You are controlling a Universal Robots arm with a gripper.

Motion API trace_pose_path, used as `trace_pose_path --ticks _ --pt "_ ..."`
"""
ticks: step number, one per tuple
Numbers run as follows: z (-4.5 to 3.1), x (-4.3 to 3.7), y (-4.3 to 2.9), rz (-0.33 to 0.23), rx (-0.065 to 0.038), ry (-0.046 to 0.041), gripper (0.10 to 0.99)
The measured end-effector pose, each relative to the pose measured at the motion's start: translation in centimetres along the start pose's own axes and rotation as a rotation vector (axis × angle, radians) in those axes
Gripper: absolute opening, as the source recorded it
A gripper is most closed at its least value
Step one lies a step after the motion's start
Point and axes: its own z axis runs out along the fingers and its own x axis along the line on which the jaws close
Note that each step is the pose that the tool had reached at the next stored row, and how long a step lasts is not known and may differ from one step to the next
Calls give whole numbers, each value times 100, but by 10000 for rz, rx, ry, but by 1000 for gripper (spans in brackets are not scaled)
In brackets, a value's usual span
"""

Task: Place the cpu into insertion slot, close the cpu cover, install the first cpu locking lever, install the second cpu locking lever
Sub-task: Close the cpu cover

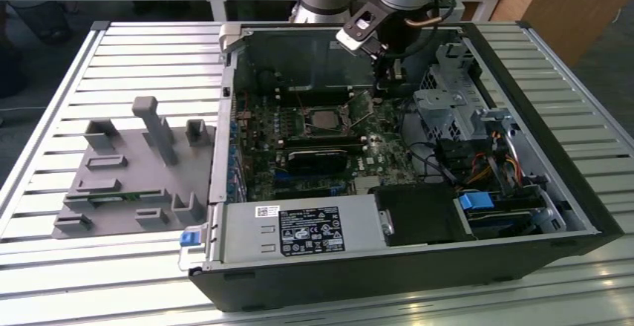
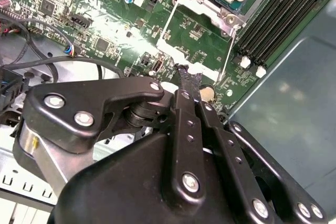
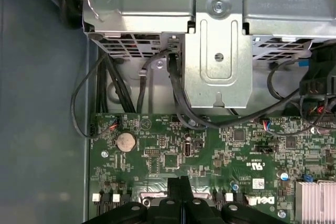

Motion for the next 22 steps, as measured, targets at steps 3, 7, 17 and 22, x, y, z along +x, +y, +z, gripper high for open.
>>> trace_pose_path --ticks 3,7,17,22 --pt "17 10 21 -1 34 -1 106" --pt "37 17 56 -1 69 -1 106" --pt "64 34 125 0 96 -1 106" --pt "82 47 145 -1 111 -1 106"
